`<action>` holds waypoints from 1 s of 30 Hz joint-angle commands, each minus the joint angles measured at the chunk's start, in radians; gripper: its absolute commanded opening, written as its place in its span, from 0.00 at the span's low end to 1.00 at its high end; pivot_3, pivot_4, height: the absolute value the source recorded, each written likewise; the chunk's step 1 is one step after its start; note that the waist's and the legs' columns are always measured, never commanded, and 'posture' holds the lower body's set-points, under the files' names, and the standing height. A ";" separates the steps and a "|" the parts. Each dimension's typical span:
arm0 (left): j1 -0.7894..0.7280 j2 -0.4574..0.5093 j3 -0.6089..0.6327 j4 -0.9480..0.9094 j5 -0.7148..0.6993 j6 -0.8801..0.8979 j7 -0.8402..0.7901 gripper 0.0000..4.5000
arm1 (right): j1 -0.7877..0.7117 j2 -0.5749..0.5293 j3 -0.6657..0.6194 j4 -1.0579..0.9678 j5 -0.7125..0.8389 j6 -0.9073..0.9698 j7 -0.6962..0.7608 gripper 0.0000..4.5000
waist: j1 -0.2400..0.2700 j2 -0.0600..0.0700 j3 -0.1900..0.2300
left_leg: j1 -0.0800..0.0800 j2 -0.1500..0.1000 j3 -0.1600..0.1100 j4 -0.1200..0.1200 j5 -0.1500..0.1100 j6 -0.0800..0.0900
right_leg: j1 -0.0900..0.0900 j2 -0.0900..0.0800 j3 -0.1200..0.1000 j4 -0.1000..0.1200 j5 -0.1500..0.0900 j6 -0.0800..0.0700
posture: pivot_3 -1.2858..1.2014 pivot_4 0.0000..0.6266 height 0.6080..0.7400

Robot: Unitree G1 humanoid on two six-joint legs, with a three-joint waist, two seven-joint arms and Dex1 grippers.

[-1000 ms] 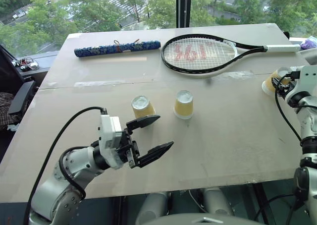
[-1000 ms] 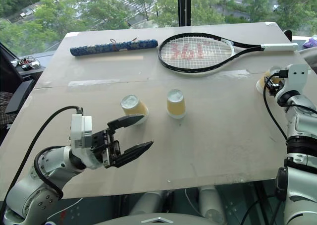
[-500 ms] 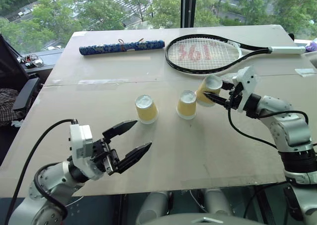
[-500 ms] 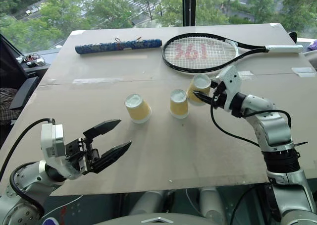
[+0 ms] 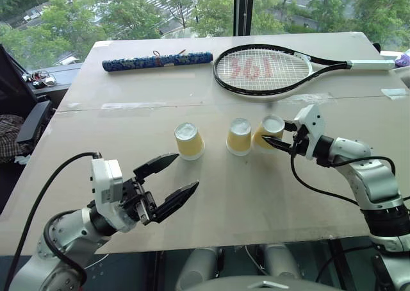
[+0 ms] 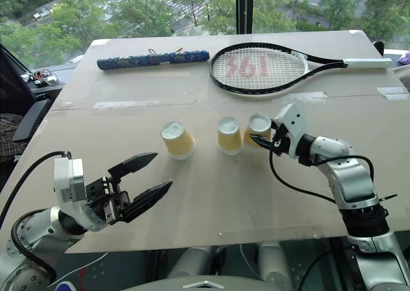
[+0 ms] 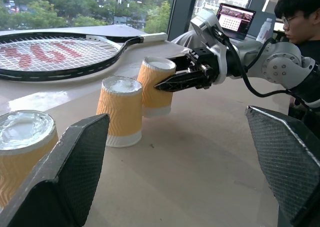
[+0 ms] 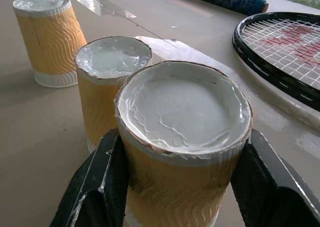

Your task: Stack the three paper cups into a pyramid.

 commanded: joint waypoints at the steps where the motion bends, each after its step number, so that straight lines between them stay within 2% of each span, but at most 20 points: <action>1: 0.003 0.008 0.018 -0.020 -0.015 -0.009 -0.013 1.00 | 0.014 0.006 -0.006 -0.064 0.004 -0.003 -0.009 0.45 | 0.000 0.000 0.000 | 0.000 0.000 0.000 0.000 0.000 0.000 | 0.000 0.000 0.000 0.000 0.000 0.000 | 0.52 0.24 1.00; 13: 0.039 -0.009 0.023 0.006 0.013 -0.046 -0.070 1.00 | 0.007 0.043 0.013 -0.010 -0.064 -0.043 -0.053 0.45 | -0.002 0.000 0.000 | 0.000 0.000 0.000 0.000 0.000 0.000 | 0.000 0.000 0.000 0.000 0.000 0.000 | 0.52 0.24 1.00; 25: 0.071 -0.030 0.020 0.023 0.037 -0.082 -0.094 1.00 | 0.010 0.037 0.057 0.031 -0.098 -0.062 -0.011 0.45 | -0.001 0.000 0.000 | 0.001 0.000 0.000 0.000 0.000 0.000 | 0.000 0.000 0.000 0.000 0.000 0.000 | 0.52 0.24 1.00; 27: 0.079 -0.036 0.022 0.030 0.042 -0.089 -0.097 1.00 | 0.009 0.037 0.052 0.046 -0.097 -0.079 -0.002 0.68 | -0.001 -0.001 0.000 | 0.001 0.000 0.000 0.000 0.000 0.000 | 0.000 0.000 0.000 0.000 0.000 0.000 | 0.52 0.24 1.00; 28: 0.085 -0.040 0.024 0.034 0.041 -0.092 -0.097 1.00 | 0.008 0.041 0.042 0.049 -0.093 -0.086 -0.004 0.74 | -0.001 -0.001 0.000 | 0.001 0.000 0.000 0.000 0.000 0.000 | 0.000 0.000 0.000 0.000 0.000 0.000 | 0.52 0.24 1.00; 30: 0.090 -0.052 0.036 0.045 0.031 -0.091 -0.082 1.00 | 0.010 0.036 0.023 0.046 -0.088 -0.107 0.001 0.95 | 0.000 -0.001 0.000 | 0.001 0.000 0.000 0.000 0.000 0.000 | 0.000 0.000 0.000 0.000 0.000 0.000 | 0.52 0.24 1.00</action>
